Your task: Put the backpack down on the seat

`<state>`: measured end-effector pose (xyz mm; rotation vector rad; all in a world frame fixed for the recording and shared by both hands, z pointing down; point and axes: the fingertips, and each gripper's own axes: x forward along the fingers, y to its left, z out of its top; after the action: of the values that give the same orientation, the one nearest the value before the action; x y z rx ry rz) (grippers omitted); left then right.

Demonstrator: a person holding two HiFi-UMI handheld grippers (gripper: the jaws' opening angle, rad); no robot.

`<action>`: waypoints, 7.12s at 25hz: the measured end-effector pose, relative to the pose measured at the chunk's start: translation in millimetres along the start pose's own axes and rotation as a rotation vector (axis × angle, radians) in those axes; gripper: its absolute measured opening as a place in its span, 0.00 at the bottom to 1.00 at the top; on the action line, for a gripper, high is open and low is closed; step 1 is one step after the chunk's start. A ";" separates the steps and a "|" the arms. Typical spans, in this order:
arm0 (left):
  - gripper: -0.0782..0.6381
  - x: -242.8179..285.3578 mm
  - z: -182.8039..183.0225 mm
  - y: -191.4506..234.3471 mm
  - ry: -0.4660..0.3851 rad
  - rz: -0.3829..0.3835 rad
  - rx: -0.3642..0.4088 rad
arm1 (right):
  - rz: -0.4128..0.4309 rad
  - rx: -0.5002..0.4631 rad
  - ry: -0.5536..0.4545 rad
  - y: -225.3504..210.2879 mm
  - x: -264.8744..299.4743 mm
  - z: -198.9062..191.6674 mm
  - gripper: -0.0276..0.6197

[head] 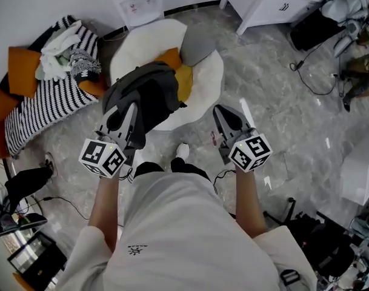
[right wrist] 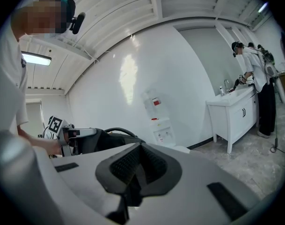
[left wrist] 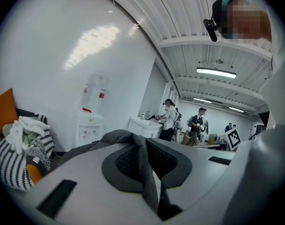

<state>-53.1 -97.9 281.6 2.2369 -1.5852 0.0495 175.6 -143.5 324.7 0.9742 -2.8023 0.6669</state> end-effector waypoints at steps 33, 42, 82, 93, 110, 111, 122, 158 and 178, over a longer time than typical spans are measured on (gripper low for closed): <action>0.17 58.2 -71.3 39.9 0.147 -0.107 -0.082 | -0.001 0.039 0.086 3.7 101.1 -61.0 0.08; 0.17 96.7 -105.3 65.6 0.204 -0.140 -0.088 | -0.011 0.061 0.115 -11.2 142.4 -96.2 0.08; 0.17 247.1 -282.4 88.7 0.254 -0.213 -0.325 | -0.175 0.158 0.255 -122.2 212.2 -265.7 0.08; 0.17 275.8 -305.6 98.2 0.230 -0.231 -0.349 | -0.176 0.175 0.281 -131.4 223.3 -297.8 0.08; 0.17 299.2 -308.0 180.3 0.253 -0.187 -0.211 | -0.156 0.196 0.275 -130.4 271.4 -310.4 0.08; 0.17 301.3 -307.8 185.6 0.254 -0.185 -0.205 | -0.154 0.197 0.274 -130.1 275.2 -310.6 0.08; 0.17 324.6 -313.0 227.3 0.284 -0.186 -0.157 | -0.170 0.203 0.239 -136.3 324.6 -305.2 0.08; 0.17 396.6 -363.4 374.9 0.409 -0.110 -0.124 | -0.159 0.223 0.296 -129.9 424.5 -341.6 0.08; 0.18 401.2 -392.7 398.1 0.492 -0.054 -0.103 | -0.177 0.246 0.295 -138.7 414.8 -351.9 0.08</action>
<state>-196.0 -437.2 863.0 1.9864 -1.2300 0.4554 -84.1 -322.4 789.2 1.0482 -2.3877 1.0522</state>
